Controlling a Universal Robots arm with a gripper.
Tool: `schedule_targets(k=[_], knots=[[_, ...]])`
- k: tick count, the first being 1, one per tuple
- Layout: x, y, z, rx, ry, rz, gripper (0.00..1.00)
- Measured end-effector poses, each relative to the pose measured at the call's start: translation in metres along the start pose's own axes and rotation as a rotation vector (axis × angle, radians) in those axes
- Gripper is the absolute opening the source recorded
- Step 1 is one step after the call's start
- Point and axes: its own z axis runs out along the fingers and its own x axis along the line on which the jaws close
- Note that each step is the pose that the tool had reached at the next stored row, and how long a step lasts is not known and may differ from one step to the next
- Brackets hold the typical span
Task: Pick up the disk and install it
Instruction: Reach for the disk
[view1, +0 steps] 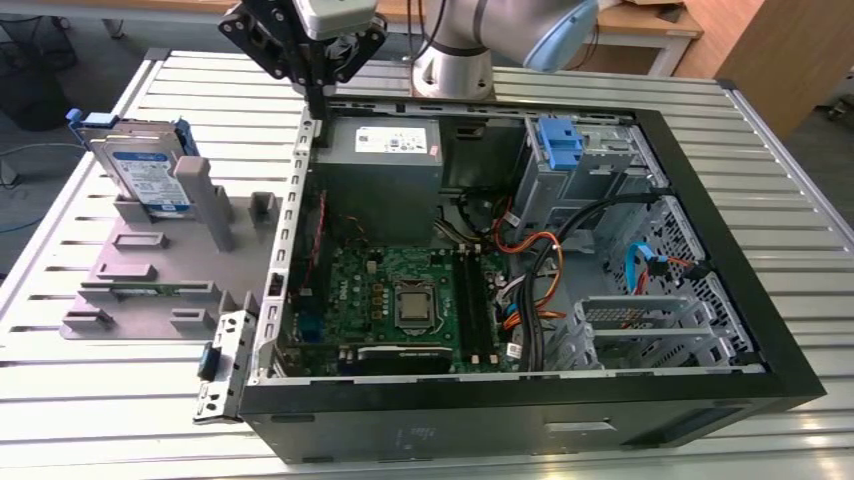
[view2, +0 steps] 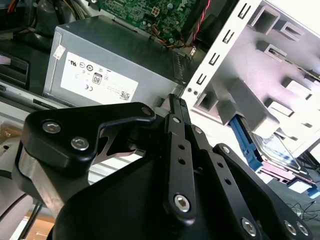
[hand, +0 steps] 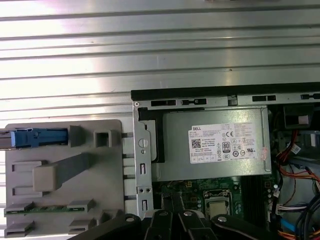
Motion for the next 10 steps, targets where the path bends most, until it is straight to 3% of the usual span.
schedule_targets(k=[10], knots=[[0.0164, -0.0012, -0.0002, 0.0000, 0.0000, 0.000, 0.11]])
